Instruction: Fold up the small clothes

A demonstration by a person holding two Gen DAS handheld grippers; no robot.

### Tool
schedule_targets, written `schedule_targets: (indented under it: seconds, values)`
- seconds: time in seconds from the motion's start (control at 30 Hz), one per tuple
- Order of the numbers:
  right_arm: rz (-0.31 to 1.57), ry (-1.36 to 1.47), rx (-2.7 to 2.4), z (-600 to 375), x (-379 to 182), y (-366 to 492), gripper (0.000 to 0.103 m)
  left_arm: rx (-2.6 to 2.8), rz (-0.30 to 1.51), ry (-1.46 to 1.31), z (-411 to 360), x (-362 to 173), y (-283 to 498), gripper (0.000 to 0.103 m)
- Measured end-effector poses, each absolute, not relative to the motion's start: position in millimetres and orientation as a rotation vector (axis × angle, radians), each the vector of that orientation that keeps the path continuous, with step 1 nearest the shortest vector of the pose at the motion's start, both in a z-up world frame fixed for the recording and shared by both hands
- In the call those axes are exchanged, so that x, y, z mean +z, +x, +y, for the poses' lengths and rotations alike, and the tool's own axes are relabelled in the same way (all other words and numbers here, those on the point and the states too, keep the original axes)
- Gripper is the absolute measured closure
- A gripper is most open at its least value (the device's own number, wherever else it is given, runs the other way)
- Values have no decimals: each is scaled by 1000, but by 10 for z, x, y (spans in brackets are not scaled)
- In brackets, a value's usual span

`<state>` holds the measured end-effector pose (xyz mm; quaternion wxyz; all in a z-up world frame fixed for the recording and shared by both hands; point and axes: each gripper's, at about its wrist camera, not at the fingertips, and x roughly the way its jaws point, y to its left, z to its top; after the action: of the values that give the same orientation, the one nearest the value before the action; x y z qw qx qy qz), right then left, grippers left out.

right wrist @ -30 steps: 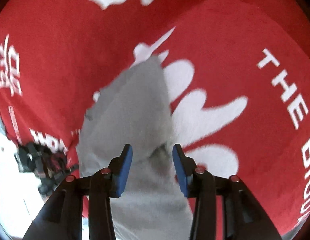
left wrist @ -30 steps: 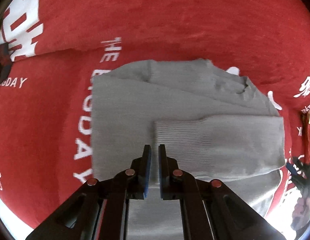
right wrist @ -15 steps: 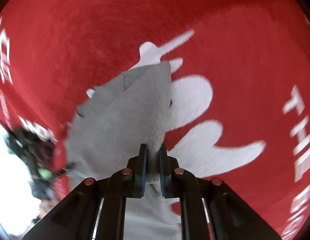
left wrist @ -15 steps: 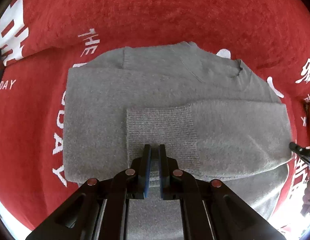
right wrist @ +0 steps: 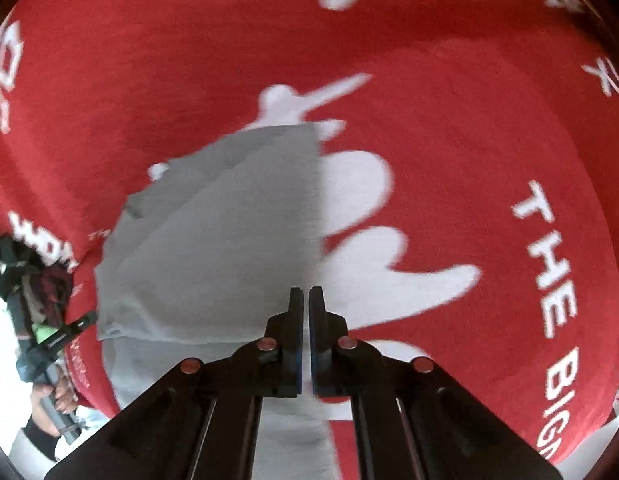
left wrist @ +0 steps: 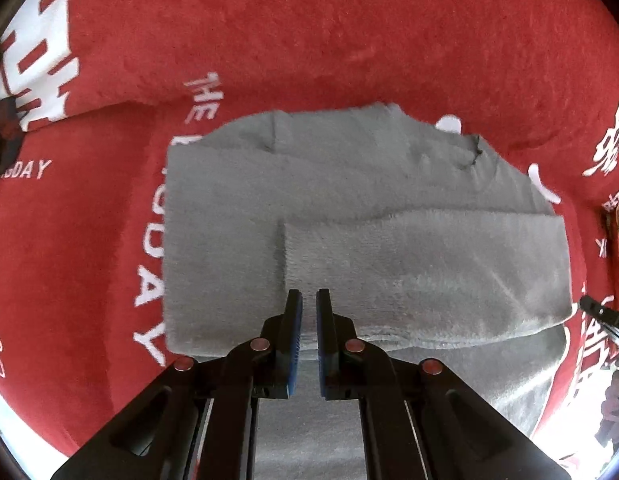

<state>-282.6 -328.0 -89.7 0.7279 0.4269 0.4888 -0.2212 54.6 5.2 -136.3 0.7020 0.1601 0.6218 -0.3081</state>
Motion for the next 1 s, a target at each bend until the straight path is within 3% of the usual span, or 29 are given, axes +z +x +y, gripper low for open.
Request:
schedule_targets:
  seconds: [0.2,0.47,0.7,0.77,0.8,0.83,0.87,1.0]
  values:
    - [1238,853,-495,-3058,-1243,-2517,103,-666,1361,407,96,-1526,420,96]
    - [1215,900,-498,-3044,-1181,-2677,103,-589,1392,420,282,-1445,478,96]
    - [1208,945,-517,-3029,-1039,-2710,99,-555,1395,386,310,-1418,413,96]
    - [1189,973,-526,-3039,-1021,-2751,89,-558,1400,381,316,-1414,389,95]
    - [1179,992,-537,-3055,-1014,-2785,74,-559,1404,382,317,-1417,378,84]
    - [1163,1018,-550,-3072,-1012,-2827,65,-556,1406,382,321,-1419,371,36]
    - [1145,1043,-560,-3078,-1023,-2850,55,-533,1397,385,334,-1406,356,1]
    - [1019,1294,-540,-3104,-1154,-3022,55,-525,1368,377,369,-1307,323,1]
